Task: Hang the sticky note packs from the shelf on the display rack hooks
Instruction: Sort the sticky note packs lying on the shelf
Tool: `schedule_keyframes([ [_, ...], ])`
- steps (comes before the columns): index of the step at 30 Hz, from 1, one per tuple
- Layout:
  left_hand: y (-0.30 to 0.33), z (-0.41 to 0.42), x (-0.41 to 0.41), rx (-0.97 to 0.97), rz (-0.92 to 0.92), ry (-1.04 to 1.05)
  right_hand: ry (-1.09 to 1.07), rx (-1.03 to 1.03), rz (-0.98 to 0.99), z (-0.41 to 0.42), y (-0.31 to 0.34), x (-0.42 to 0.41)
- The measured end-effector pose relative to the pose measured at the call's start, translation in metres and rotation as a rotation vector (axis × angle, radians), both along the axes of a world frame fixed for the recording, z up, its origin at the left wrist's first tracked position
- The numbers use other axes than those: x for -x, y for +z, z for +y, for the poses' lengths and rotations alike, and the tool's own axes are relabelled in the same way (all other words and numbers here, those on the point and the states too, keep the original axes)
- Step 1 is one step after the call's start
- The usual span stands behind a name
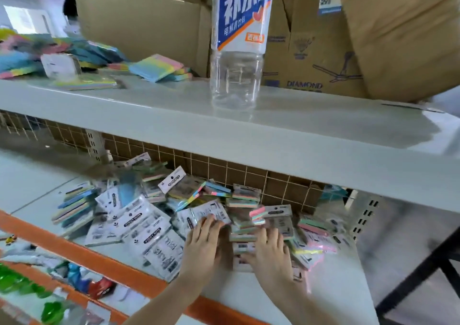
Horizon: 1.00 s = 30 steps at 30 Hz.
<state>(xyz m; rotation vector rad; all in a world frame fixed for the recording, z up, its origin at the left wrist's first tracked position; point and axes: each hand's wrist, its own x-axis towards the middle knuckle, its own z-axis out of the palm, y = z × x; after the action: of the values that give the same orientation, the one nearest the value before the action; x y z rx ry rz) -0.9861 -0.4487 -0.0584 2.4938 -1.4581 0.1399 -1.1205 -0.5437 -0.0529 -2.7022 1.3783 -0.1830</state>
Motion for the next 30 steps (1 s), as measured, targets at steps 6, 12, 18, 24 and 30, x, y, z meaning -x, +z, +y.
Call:
schedule_keyframes([
  [6,-0.002,0.0,-0.004,0.086,-0.051,-0.073,0.055,-0.034,-0.082,0.008,-0.012,-0.005],
  [12,-0.003,0.003,-0.004,0.17,-0.019,-0.105,-0.018,-0.033,-0.126,0.02,-0.022,-0.01],
  [18,0.0,0.009,-0.004,0.179,-0.045,-0.116,-0.06,0.044,-0.105,0.033,-0.023,-0.012],
  [24,0.004,0.013,-0.013,0.118,-0.021,-0.134,-0.057,0.085,-0.038,0.038,-0.014,-0.012],
  [30,0.011,0.011,-0.02,0.155,-0.028,-0.153,0.013,0.131,-0.082,0.033,0.002,-0.015],
])
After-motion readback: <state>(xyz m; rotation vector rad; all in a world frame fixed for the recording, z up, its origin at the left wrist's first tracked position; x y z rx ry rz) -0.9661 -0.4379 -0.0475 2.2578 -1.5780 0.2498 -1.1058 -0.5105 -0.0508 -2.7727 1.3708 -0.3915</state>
